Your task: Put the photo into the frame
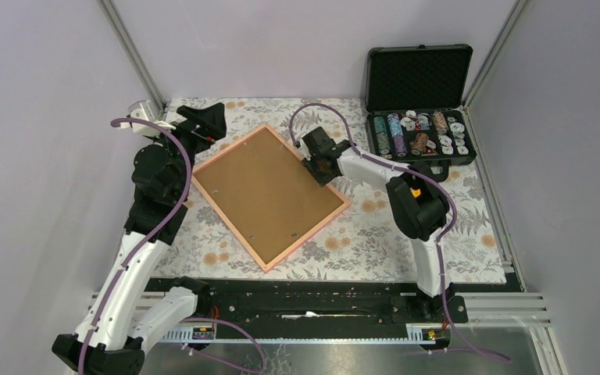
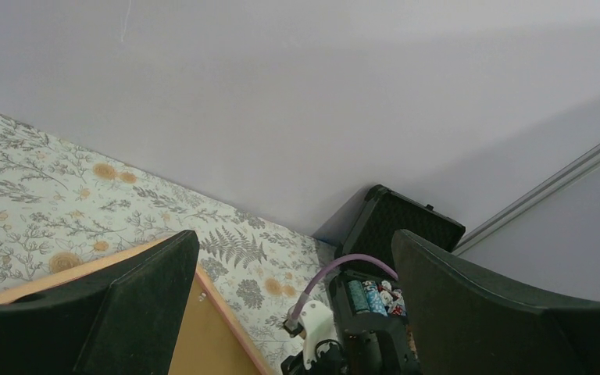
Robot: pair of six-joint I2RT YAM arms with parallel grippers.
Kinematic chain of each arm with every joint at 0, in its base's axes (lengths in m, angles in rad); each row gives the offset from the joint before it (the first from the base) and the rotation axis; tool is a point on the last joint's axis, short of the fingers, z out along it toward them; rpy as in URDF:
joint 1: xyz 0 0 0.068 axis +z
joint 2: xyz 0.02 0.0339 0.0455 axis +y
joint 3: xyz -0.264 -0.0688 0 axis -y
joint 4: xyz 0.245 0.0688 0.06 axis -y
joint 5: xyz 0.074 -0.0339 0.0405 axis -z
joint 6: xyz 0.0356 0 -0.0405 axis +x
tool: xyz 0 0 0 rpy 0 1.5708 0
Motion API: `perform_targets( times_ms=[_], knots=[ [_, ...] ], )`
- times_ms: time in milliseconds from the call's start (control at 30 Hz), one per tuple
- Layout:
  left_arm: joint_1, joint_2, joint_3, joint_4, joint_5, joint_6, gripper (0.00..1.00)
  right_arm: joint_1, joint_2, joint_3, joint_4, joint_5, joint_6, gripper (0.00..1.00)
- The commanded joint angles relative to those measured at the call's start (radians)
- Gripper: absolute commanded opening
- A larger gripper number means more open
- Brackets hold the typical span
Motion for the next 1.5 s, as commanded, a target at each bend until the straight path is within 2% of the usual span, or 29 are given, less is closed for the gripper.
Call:
perform_targets(
  times_ms=[0,100,200,300,367,500,667,967,1067,1133,1233,1333,1367,1467],
  knots=[
    [-0.004,0.007,0.046,0.059,0.046,-0.004,0.99,-0.004,-0.125,0.039,-0.053,0.119,0.114,0.50],
    [-0.004,0.004,0.038,0.062,0.058,-0.018,0.99,-0.004,-0.225,-0.030,-0.140,0.119,0.334,0.66],
    [-0.004,-0.003,0.039,0.061,0.073,-0.028,0.99,-0.004,-0.361,-0.195,-0.113,-0.039,0.549,0.81],
    [-0.004,-0.003,0.038,0.067,0.085,-0.037,0.99,-0.004,-0.476,-0.372,-0.010,-0.199,0.772,0.88],
    [-0.004,0.000,0.036,0.068,0.090,-0.042,0.99,-0.004,-0.530,-0.465,0.054,-0.236,0.934,0.89],
    [-0.003,-0.003,0.042,0.062,0.103,-0.047,0.99,0.029,-0.610,-0.625,0.126,-0.160,1.263,0.89],
    [-0.003,-0.011,0.036,0.063,0.100,-0.049,0.99,0.072,-0.575,-0.658,0.149,0.000,1.431,0.84],
    [-0.003,0.013,0.037,0.075,0.105,-0.049,0.99,0.072,-0.405,-0.598,0.107,0.046,1.514,0.72],
    [-0.003,0.021,0.043,0.077,0.109,-0.049,0.99,0.073,-0.365,-0.574,0.107,0.064,1.507,0.58],
    [-0.003,0.028,0.041,0.081,0.109,-0.049,0.99,0.070,-0.345,-0.552,0.108,0.085,1.478,0.43],
    [-0.004,0.038,0.041,0.086,0.112,-0.053,0.99,0.044,-0.318,-0.505,0.077,0.129,1.394,0.20],
    [-0.004,0.039,0.046,0.082,0.113,-0.048,0.99,-0.009,-0.312,-0.492,0.118,0.115,1.228,0.08],
    [-0.004,0.041,0.046,0.082,0.110,-0.047,0.99,-0.031,-0.304,-0.480,0.157,0.091,1.135,0.04],
    [-0.004,0.048,0.042,0.084,0.108,-0.049,0.99,-0.105,-0.249,-0.404,0.184,0.018,0.936,0.03]
  ],
)
